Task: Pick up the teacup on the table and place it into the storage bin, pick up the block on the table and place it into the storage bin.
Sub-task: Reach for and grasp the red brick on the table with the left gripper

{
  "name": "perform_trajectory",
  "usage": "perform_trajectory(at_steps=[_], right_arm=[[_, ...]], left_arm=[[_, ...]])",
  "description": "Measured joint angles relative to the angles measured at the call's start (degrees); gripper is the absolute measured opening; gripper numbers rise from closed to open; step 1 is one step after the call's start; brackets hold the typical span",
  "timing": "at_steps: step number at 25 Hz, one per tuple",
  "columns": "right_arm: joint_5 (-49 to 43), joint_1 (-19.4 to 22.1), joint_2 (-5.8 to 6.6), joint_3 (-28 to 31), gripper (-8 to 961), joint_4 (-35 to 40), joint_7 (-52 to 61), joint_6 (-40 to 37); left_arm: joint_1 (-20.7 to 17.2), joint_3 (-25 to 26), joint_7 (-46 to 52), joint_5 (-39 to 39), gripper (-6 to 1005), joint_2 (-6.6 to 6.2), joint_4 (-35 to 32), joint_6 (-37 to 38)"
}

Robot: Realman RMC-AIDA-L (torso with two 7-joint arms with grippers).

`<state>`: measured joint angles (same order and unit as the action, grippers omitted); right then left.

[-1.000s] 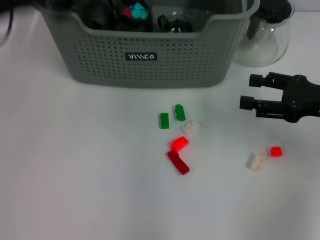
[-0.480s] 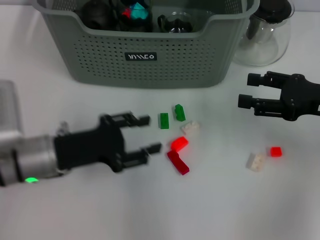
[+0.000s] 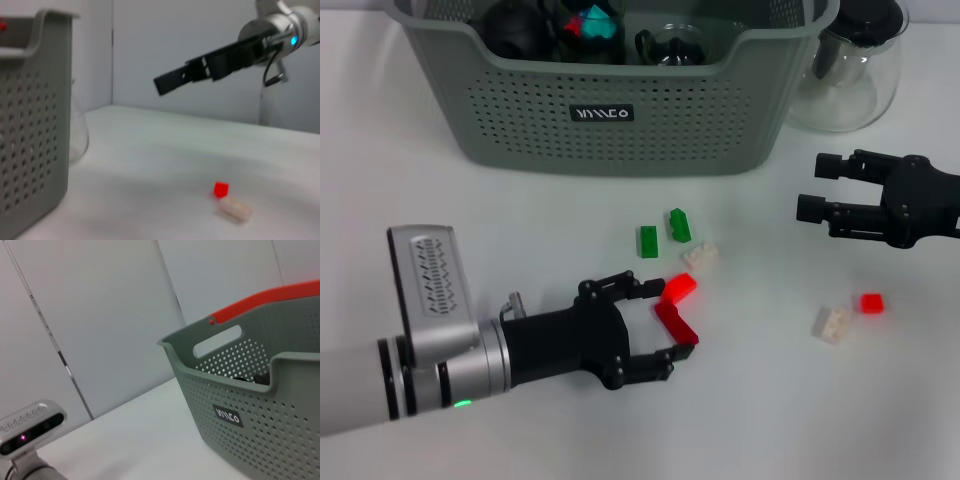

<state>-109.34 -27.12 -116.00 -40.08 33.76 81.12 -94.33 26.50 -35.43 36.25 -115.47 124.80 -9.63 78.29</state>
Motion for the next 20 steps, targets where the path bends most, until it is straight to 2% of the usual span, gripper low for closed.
perform_trajectory(at_steps=[4,9,13,20], right_arm=[[0.0,0.0,-0.01,0.0,834,-0.4,-0.1,0.0],[-0.7,-0.2,-0.01,0.0,834,-0.4,-0.1,0.0],[-0.8,-0.3,-0.01,0.0,833,-0.4,-0.1,0.0],[-0.8,-0.1,-0.01,0.1,832,-0.4,0.0,0.0]], left_arm=[[0.0,0.3,-2.2,0.4,689,0.00,2.7,-3.9],[-0.7,4.1,-9.1,1.8,843,0.01,6.2,-5.3],[-0.4,5.1,-9.6,1.8,838,0.01,7.8,-7.2],[-0.8,5.1,-9.3,1.5,830,0.01,8.1,-6.2]])
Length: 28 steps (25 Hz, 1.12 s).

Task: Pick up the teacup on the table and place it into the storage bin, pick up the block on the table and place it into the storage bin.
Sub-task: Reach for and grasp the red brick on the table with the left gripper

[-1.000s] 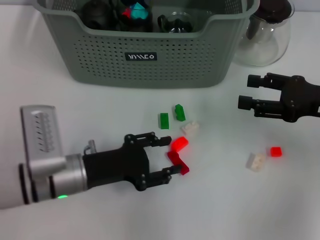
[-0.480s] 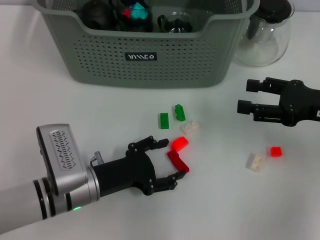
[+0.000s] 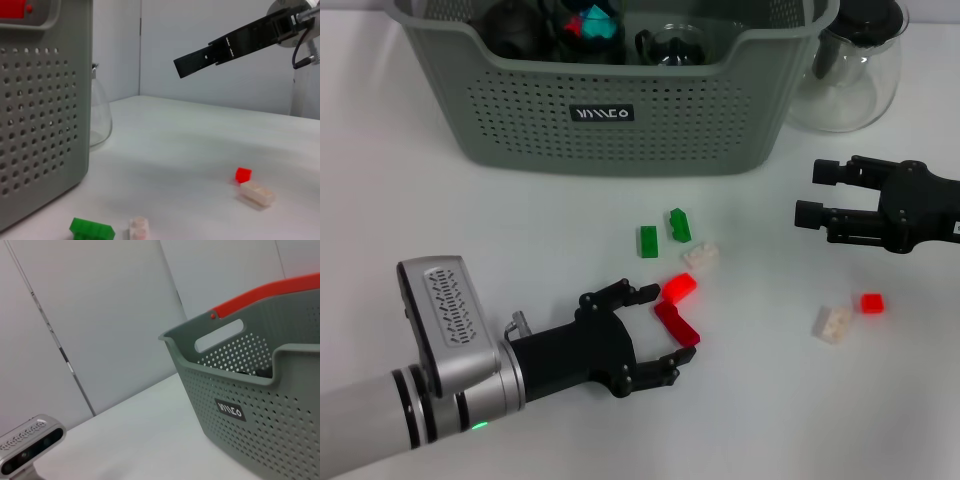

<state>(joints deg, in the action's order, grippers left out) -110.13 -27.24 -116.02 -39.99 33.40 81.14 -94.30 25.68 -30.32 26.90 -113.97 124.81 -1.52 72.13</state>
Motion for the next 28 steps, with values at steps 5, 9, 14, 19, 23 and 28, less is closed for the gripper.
perform_trajectory(at_steps=[5,9,14,19,23,28], right_arm=[[0.0,-0.1,0.00,-0.1,832,0.0,0.0,0.0],[0.0,-0.1,0.00,-0.1,832,0.0,0.0,0.0],[0.0,0.0,0.00,-0.1,833,0.0,0.0,0.0],[0.0,0.0,0.00,-0.1,833,0.0,0.0,0.0],[0.0,0.1,0.00,-0.1,834,0.0,0.0,0.1],[0.0,0.1,0.00,-0.1,834,0.0,0.0,0.1]], left_arm=[[0.5,0.0,0.1,0.1,823,0.00,1.9,-0.6],[0.9,0.1,-0.4,0.3,818,0.00,2.5,-1.3],[1.2,1.1,-0.4,0.4,812,0.00,2.9,-1.8],[1.5,1.5,-0.4,0.3,806,0.00,2.9,-2.0],[1.5,1.1,-0.8,-0.1,801,0.00,2.9,-1.8],[0.9,1.3,-1.6,-0.1,794,0.00,3.0,-0.9]])
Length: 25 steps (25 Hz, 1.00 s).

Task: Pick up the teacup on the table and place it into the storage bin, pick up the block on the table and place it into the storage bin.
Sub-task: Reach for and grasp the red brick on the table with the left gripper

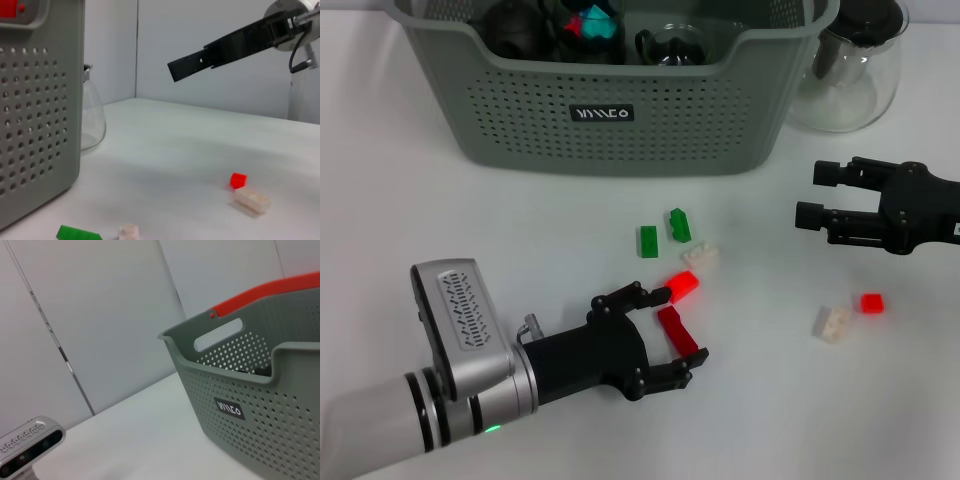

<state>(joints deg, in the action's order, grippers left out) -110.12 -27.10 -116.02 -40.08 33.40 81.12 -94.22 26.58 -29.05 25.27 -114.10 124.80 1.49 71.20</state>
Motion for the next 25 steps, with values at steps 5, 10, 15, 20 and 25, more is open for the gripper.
perform_trajectory(at_steps=[5,10,15,20,25], right_arm=[[-0.4,-0.3,0.00,0.0,833,0.0,0.0,0.0],[-0.6,-0.2,0.00,0.0,832,0.0,0.0,0.0],[-0.6,0.0,0.00,0.0,833,0.0,0.0,0.0],[-0.6,0.0,0.00,0.0,834,-0.3,-0.1,0.0],[-0.6,0.0,0.00,0.0,833,-0.6,-0.3,0.0]], left_arm=[[0.0,0.0,-0.1,-0.1,788,0.00,0.3,-0.8],[0.0,-0.1,-0.8,-0.1,782,0.00,0.7,-1.3],[-0.1,0.1,-1.5,-0.1,775,0.00,0.9,-1.8],[0.0,-0.2,-1.9,-0.1,769,0.00,1.0,-2.3],[0.2,-0.2,-4.3,-0.1,763,-0.07,1.6,-1.8]])
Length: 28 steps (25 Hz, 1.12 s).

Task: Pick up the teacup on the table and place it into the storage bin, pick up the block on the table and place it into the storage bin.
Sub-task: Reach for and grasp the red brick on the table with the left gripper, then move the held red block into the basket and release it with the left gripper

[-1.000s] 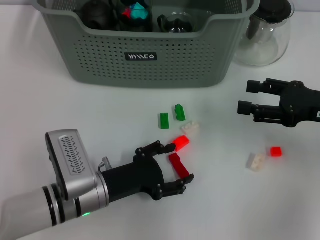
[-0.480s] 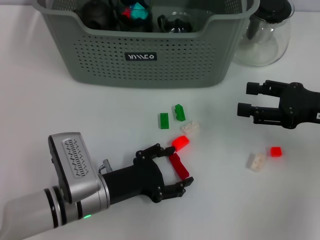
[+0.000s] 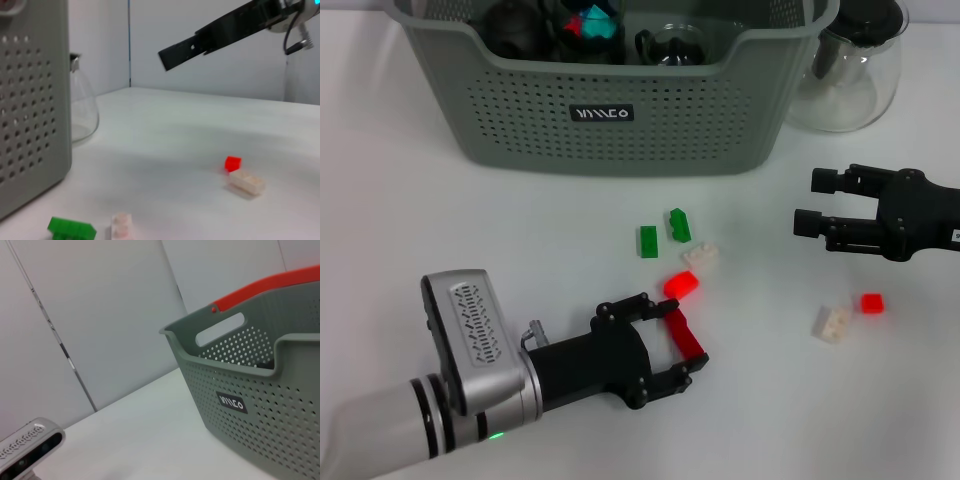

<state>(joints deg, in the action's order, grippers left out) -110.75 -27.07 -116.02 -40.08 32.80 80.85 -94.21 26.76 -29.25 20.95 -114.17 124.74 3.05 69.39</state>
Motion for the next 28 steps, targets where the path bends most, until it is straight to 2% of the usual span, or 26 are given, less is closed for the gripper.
perform_trajectory(at_steps=[2,6,9,11,13,15,17,20,21,22,26,28], right_arm=[[0.0,0.0,0.00,0.0,832,0.0,0.0,0.0],[0.0,0.2,0.00,0.0,832,0.0,-0.1,0.0],[0.0,0.5,0.00,0.1,832,0.0,-0.2,0.0],[0.0,0.6,0.00,0.2,832,0.0,-0.2,0.0],[0.0,0.6,0.00,0.2,833,0.0,-0.3,0.0],[0.0,0.5,0.00,0.2,833,0.0,-0.4,0.0],[0.0,0.3,-0.06,0.2,833,0.0,-0.5,0.0],[0.0,0.3,-0.31,0.1,833,-0.1,-0.5,0.1],[0.0,0.3,-0.36,0.1,833,-0.1,-0.5,0.1],[0.0,0.2,-0.41,0.1,833,-0.1,-0.6,0.1],[0.0,0.0,-0.45,0.0,834,-0.1,-0.6,0.3],[0.0,0.0,-0.45,0.0,834,-0.1,-0.6,0.3]], left_arm=[[-0.2,0.1,-0.2,0.1,760,-0.09,-0.2,1.3],[-1.4,0.2,0.5,0.1,689,-0.46,-1.7,7.2],[-3.9,0.5,6.6,0.3,671,-0.61,-9.0,19.5],[-5.1,2.5,16.4,0.9,671,-0.61,-17.2,31.1],[-4.6,5.5,24.4,2.0,671,-0.82,-23.1,38.0],[-2.4,9.0,34.9,5.0,671,-1.44,-29.6,43.6],[0.8,10.7,47.2,8.9,671,-2.40,-35.8,45.5],[7.2,10.8,64.7,12.3,671,-4.43,-44.9,40.5],[8.7,10.2,67.5,12.1,671,-5.03,-46.6,38.6],[11.4,8.7,72.7,11.5,671,-6.24,-49.3,34.7],[19.0,-2.9,88.5,5.8,670,-10.80,-55.3,19.4],[21.8,-9.0,93.9,2.6,670,-12.36,-56.2,12.0]])
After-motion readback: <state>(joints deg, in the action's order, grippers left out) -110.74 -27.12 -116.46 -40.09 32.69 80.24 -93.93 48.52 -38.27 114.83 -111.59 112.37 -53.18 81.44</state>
